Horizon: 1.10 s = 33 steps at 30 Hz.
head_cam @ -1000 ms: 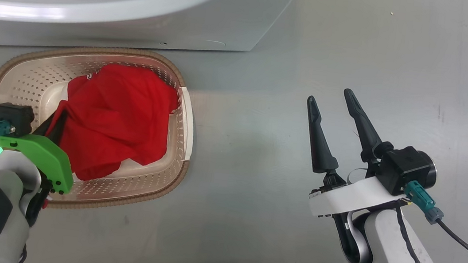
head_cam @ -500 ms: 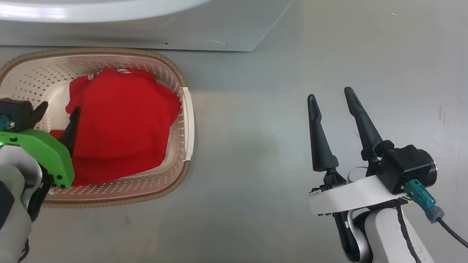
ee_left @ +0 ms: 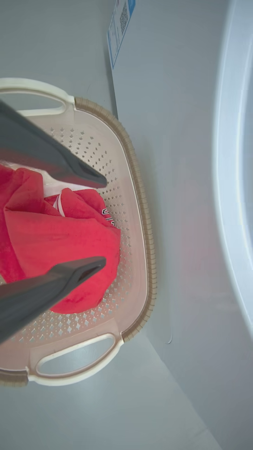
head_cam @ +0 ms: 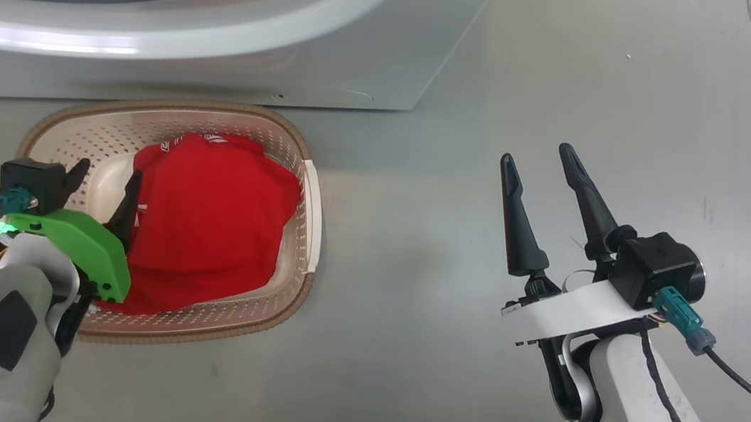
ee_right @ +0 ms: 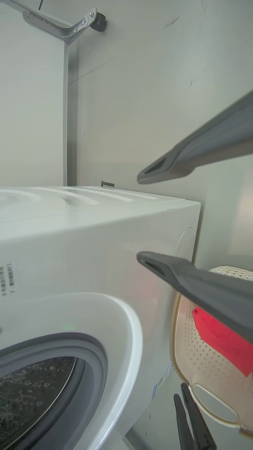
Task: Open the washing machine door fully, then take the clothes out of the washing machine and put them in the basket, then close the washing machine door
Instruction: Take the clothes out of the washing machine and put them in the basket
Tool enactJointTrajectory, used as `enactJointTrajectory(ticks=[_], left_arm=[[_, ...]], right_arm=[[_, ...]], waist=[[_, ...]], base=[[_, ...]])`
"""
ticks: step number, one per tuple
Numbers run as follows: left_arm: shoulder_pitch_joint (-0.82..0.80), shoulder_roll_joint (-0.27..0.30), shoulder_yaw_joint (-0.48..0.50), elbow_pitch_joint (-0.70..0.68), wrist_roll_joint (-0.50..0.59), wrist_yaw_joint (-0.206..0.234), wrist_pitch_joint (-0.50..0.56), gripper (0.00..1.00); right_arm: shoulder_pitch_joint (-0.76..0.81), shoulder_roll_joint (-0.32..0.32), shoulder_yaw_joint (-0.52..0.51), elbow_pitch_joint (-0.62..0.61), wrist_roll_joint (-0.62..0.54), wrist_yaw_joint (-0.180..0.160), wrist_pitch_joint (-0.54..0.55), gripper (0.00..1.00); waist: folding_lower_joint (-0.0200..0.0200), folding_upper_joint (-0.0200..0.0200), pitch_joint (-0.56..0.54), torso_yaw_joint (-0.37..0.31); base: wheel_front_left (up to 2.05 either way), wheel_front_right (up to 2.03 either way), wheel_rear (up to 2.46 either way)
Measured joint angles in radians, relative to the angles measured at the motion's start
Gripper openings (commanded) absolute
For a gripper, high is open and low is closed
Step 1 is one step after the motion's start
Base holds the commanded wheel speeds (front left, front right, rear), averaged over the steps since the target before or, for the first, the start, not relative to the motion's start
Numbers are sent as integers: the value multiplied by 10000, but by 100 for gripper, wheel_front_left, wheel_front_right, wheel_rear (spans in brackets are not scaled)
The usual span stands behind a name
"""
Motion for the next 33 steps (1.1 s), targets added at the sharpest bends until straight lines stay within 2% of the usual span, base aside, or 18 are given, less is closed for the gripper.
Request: enactJointTrajectory(ticks=[12, 20, 33], left_arm=[[-49, 42, -123, -646, 115, 0, -115, 100], [7, 86, 330, -2169, 188, 0, -115, 100], [1445, -77, 999, -3611, 485, 0, -115, 100]], right_arm=[[3, -6, -222, 217, 458, 100, 0, 100], [62, -10, -510, 313, 619, 107, 0, 100], [738, -8, -974, 527, 621, 280, 0, 100]], waist=[[0, 0, -972, 227], [0, 0, -1847, 446], [0, 0, -3326, 883]], base=[[0, 0, 0], [0, 0, 0], [0, 0, 0]])
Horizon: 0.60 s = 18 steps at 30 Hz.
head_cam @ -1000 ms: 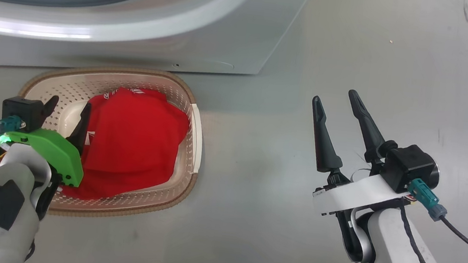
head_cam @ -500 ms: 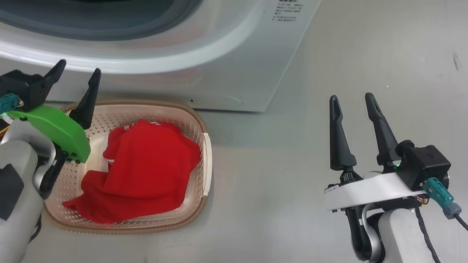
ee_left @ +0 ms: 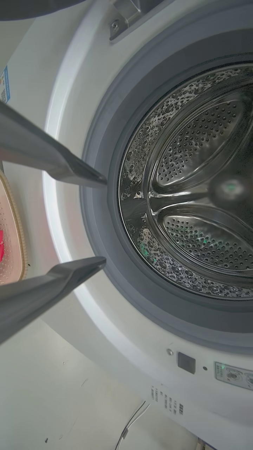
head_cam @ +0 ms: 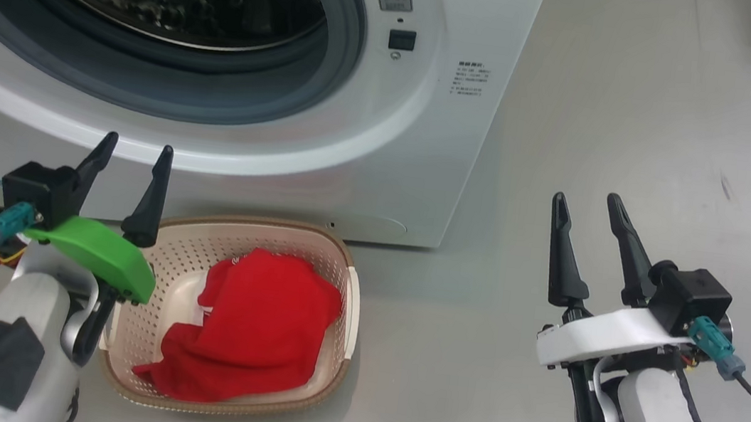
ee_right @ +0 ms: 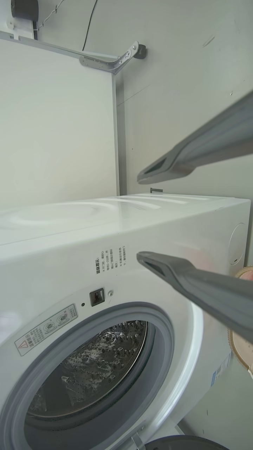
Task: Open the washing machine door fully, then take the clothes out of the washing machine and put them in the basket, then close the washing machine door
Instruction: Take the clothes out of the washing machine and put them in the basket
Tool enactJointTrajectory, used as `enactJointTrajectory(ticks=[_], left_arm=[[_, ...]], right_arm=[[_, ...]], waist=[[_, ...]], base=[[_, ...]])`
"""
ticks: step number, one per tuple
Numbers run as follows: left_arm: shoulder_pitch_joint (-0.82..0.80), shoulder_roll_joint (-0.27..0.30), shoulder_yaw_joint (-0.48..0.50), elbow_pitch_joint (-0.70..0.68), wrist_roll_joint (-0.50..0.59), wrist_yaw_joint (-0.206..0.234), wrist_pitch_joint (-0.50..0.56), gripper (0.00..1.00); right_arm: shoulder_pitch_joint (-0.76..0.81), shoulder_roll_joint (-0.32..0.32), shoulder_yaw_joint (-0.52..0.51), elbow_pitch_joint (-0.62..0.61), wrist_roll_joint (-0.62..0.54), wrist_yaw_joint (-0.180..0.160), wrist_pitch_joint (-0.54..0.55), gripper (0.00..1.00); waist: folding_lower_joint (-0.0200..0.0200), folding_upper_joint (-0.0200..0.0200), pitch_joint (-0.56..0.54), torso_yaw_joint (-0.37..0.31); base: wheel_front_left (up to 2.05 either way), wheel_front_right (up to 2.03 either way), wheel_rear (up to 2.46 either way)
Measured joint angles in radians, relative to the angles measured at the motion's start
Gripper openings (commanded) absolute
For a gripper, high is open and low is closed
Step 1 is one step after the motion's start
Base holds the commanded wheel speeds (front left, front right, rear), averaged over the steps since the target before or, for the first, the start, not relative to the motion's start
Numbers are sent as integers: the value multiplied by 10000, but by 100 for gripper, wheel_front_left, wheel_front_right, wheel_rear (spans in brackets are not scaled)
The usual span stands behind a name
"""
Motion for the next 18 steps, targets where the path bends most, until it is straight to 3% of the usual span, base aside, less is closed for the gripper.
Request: enactJointTrajectory(ticks=[8, 18], left_arm=[[1070, -109, 316, -648, 167, 15, 0, 100], [2458, -224, 1103, -1499, 219, 341, 0, 100]], right_arm=[[635, 12, -173, 92, 2, 88, 0, 100], [1238, 31, -219, 165, 88, 232, 2, 100]], waist=[[0, 0, -861, 289], [0, 0, -1816, 537]], base=[[0, 0, 0], [0, 0, 0]])
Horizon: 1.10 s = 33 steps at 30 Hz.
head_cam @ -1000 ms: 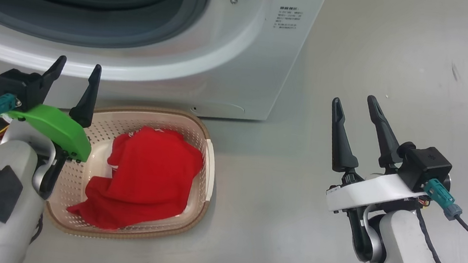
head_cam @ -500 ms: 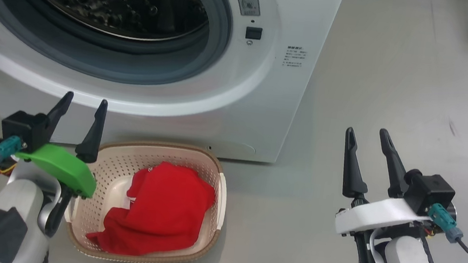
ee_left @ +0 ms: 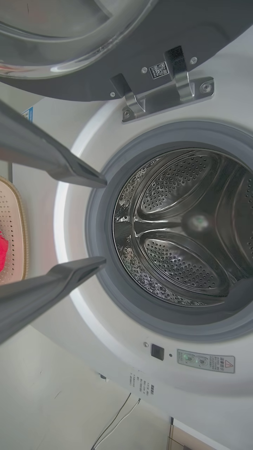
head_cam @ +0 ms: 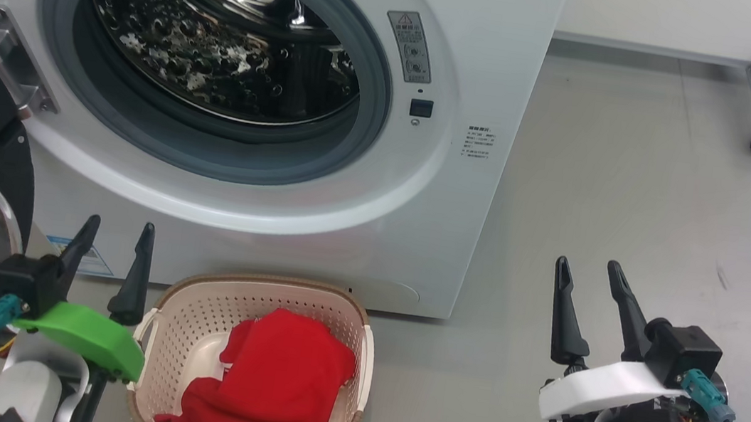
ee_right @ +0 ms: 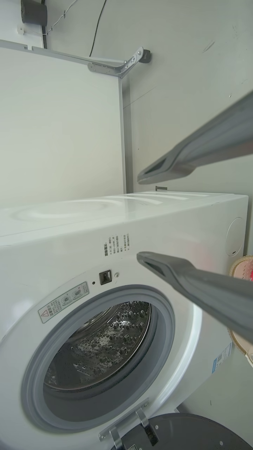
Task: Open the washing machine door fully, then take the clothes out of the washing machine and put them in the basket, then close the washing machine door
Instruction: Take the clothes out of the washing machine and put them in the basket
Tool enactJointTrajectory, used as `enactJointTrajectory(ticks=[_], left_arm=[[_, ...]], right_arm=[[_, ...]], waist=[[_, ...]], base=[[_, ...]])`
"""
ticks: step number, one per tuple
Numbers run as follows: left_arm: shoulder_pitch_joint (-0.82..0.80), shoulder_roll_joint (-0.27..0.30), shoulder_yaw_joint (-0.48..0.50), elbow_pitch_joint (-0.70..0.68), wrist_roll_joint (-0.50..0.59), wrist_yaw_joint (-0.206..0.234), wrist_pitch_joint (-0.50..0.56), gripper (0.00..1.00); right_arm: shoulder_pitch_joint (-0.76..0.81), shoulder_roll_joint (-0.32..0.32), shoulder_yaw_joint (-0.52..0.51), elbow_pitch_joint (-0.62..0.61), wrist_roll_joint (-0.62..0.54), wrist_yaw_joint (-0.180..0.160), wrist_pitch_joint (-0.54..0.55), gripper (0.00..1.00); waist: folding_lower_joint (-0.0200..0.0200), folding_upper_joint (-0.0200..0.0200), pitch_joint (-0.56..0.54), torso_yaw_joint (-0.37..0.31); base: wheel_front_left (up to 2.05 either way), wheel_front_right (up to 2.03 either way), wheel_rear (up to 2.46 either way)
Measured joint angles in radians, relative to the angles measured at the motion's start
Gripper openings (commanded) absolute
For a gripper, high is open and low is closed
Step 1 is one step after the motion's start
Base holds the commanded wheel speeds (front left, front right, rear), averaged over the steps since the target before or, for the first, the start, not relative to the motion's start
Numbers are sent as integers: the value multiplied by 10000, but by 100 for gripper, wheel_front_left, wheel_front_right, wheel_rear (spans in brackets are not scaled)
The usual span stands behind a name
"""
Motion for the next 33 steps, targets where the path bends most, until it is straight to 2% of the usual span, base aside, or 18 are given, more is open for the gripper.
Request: enactJointTrajectory(ticks=[9, 15, 33], left_arm=[[1024, -31, 61, -688, 322, 176, 0, 100], [1516, -272, 357, -1139, 353, 263, 0, 100], [2071, -380, 660, -2094, 637, 334, 0, 100]], right_arm=[[380, 38, 19, -17, 2, 33, 0, 100], [516, 40, -35, -69, 4, 35, 0, 100], [596, 42, -107, -230, 2, 109, 0, 100]], waist=[[0, 0, -486, 8], [0, 0, -564, -62], [0, 0, -495, -101]], base=[[0, 0, 0], [0, 0, 0], [0, 0, 0]])
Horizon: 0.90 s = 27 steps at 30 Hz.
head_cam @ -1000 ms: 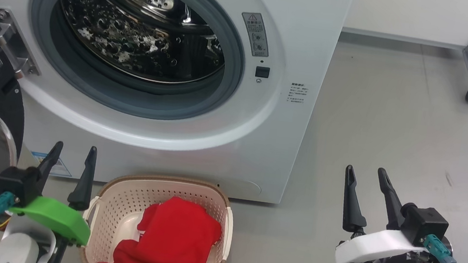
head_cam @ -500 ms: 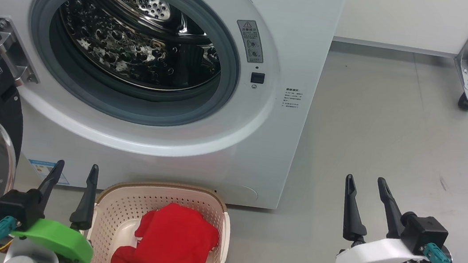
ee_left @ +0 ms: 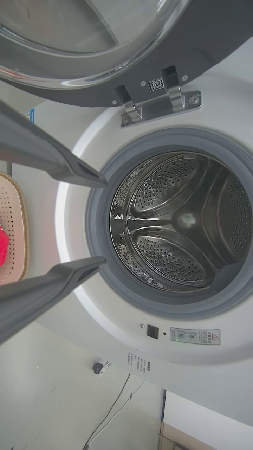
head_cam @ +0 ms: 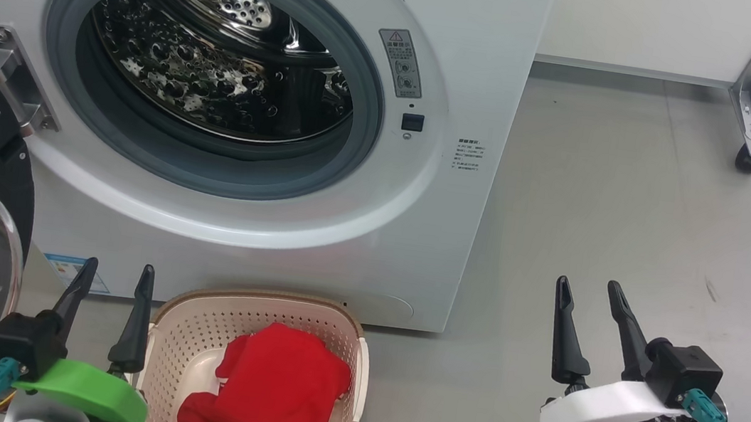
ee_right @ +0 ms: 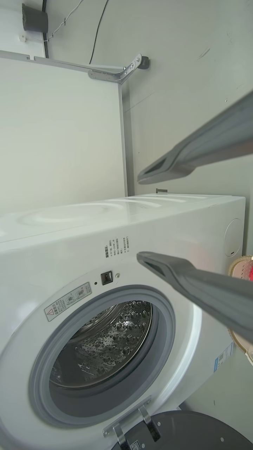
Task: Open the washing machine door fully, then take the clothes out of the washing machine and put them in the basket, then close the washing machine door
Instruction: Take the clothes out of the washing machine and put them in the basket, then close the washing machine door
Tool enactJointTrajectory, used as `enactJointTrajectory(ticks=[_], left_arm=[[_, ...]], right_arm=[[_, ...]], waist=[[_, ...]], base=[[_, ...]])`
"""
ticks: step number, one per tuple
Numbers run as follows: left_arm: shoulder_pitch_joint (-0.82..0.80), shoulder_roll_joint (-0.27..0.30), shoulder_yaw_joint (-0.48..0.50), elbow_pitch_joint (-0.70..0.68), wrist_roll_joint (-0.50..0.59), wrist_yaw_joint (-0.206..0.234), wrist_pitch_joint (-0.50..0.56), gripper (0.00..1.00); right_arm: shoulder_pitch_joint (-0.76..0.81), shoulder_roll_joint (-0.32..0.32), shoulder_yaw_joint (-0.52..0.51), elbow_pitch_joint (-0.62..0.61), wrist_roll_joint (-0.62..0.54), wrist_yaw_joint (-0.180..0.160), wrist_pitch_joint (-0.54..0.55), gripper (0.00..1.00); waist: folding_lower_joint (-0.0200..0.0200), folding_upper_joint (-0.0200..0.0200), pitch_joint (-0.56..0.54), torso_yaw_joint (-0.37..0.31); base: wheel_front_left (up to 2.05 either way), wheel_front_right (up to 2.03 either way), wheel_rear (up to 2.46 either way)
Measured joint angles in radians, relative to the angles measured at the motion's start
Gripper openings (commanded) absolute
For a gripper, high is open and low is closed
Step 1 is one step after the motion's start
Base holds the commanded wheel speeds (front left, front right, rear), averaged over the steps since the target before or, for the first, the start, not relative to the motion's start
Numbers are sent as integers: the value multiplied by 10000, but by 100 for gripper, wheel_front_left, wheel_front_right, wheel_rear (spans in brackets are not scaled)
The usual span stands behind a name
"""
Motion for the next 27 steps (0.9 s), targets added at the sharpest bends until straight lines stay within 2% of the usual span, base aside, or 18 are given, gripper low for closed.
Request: enactJointTrajectory(ticks=[27], left_arm=[[312, -176, 265, -558, 236, -100, 0, 100]], right_arm=[[0, 0, 2, -109, 8, 0, 0, 100]], waist=[[0, 0, 122, -63]], base=[[0, 0, 0]])
